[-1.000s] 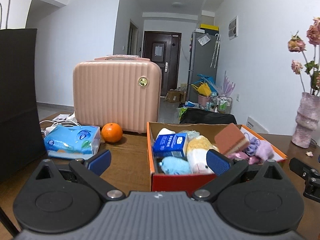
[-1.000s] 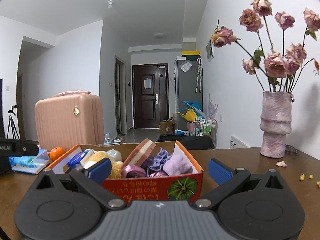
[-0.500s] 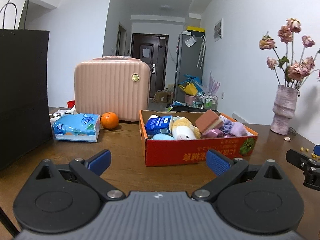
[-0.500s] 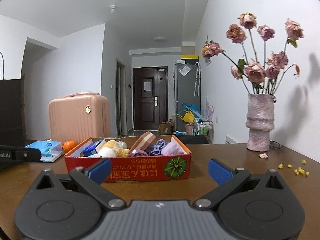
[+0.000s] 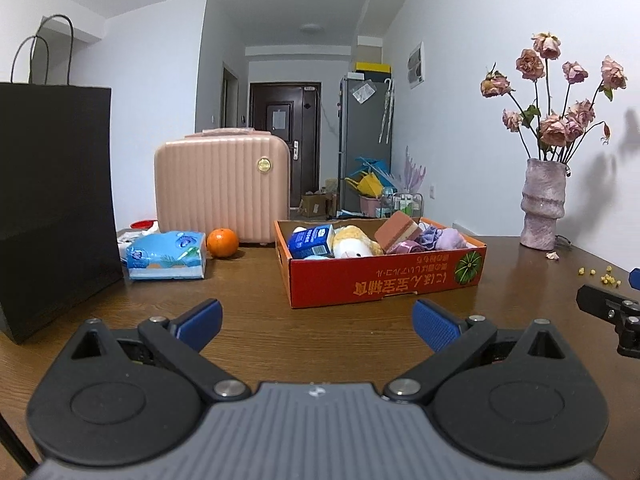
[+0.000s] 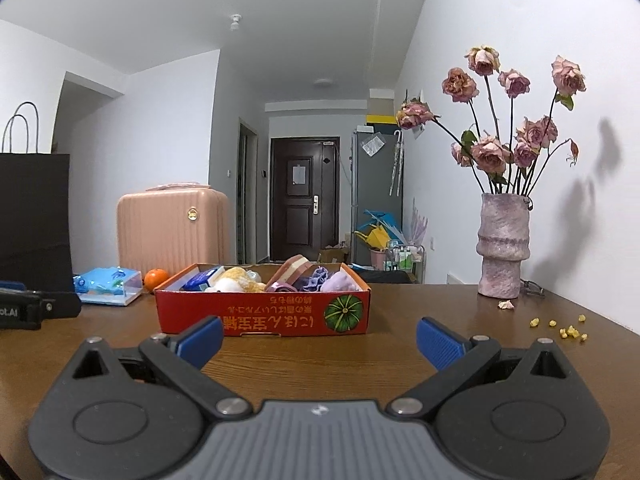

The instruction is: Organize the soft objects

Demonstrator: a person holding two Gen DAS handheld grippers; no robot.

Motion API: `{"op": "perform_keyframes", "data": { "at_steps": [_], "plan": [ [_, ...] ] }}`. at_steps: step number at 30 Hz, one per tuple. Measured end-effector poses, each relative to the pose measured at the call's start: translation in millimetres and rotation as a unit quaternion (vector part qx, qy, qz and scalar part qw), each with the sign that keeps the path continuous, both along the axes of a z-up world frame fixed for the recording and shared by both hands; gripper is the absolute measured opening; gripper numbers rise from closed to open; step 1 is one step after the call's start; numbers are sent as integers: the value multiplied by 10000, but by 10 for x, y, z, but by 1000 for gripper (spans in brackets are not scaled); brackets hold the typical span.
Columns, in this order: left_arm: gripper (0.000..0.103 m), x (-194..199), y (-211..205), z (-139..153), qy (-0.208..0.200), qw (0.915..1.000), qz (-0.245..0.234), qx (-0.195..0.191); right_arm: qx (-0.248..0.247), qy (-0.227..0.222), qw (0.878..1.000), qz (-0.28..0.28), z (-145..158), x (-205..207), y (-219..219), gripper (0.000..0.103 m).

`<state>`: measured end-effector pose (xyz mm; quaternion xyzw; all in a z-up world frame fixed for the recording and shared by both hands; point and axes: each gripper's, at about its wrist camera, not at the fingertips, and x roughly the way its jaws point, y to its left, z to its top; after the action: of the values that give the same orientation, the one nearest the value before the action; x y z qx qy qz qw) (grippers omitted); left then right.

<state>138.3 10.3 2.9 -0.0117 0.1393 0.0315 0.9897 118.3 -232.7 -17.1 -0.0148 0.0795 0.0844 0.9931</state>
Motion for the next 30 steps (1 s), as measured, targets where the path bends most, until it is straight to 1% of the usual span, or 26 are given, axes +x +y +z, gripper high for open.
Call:
{"op": "perform_keyframes", "data": {
  "at_steps": [11,30],
  "plan": [
    [103,-240,-78,73,-233,9996,-20,155,-17,-133,9998,140,67,-158,47,103],
    [103,-298,-70,87,-325,9993,17,166,0,-150,9997,187,72,-190,55,103]
  ]
}}
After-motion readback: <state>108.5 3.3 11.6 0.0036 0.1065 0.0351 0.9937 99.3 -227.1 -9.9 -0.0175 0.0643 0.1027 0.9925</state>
